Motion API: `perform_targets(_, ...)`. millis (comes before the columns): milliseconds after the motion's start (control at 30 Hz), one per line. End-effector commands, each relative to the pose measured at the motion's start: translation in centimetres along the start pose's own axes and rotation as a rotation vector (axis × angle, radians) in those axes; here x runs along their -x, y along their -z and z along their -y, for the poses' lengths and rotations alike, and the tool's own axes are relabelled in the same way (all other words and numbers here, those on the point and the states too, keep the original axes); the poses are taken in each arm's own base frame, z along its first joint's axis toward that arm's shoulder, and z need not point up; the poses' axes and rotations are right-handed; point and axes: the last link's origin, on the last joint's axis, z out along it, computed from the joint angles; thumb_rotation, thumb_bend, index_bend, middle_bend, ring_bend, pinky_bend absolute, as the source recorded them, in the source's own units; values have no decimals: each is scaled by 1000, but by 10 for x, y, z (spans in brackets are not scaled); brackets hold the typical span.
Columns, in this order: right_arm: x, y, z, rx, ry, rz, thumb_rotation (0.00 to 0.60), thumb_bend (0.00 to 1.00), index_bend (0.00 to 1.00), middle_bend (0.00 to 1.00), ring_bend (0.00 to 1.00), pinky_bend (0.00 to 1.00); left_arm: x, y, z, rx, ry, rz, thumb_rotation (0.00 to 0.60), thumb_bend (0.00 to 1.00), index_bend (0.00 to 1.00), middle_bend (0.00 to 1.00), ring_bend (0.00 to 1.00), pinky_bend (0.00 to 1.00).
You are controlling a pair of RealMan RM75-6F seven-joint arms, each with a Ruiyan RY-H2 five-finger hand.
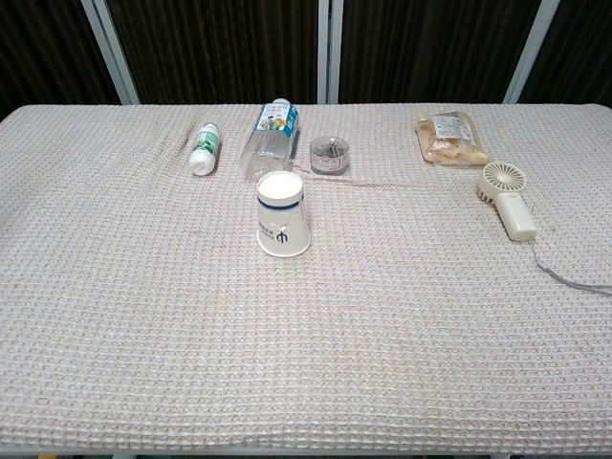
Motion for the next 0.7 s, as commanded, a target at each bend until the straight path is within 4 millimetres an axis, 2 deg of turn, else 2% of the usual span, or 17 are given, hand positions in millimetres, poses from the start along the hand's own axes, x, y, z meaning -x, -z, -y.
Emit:
perform_targets(33,0,0,0,-1,3,1,600,12,0,0,0,0,1,0,0,2,3,7,600,29,62,0,0,201)
perform_targets(267,-1,-1,1,1,14,0,600,54,0,0,0,0,4,1,1,-2,5,15,600,28,62,0,0,201)
perform_targets(333,-1,-1,1,1,12,2,600,118,0,0,0,0,3,0,1,-2,7,12,600,28,62,0,0,201)
perform_targets(367,0,-1,1,0,13,6,600,208,0,0,0,0,3,0,1,-1,9,12,600,29,62,0,0,201)
perform_targets(400,1,-1,2,-2,18,17,600,402,0,0,0,0,3,0,0,1,9,14,600,29,62,0,0,201)
perform_targets(433,1,-1,2,-4,20,22,600,655,0,0,0,0,2,-1,0,3,8,16,600,28,62,0,0,201)
perform_targets(500,4,-1,5,-9,3,26,600,966,0,0,0,0,1,-2,0,6,4,17,600,29,62,0,0,201)
perform_targets(567,7,0,6,-7,-13,26,600,1000,0,4,0,0,0,-2,0,5,4,19,600,29,62,0,0,201)
perform_targets(633,7,0,6,-8,-11,7,600,1000,0,61,52,86,1,0,1,3,7,21,600,29,62,0,0,201)
perform_targets(667,6,-1,6,-11,-10,-3,600,1000,0,140,193,250,1,0,1,3,6,20,600,29,62,0,0,201)
perform_targets(700,7,-1,5,-13,-21,-4,600,1000,0,247,396,468,3,1,2,0,7,20,600,29,62,0,0,201)
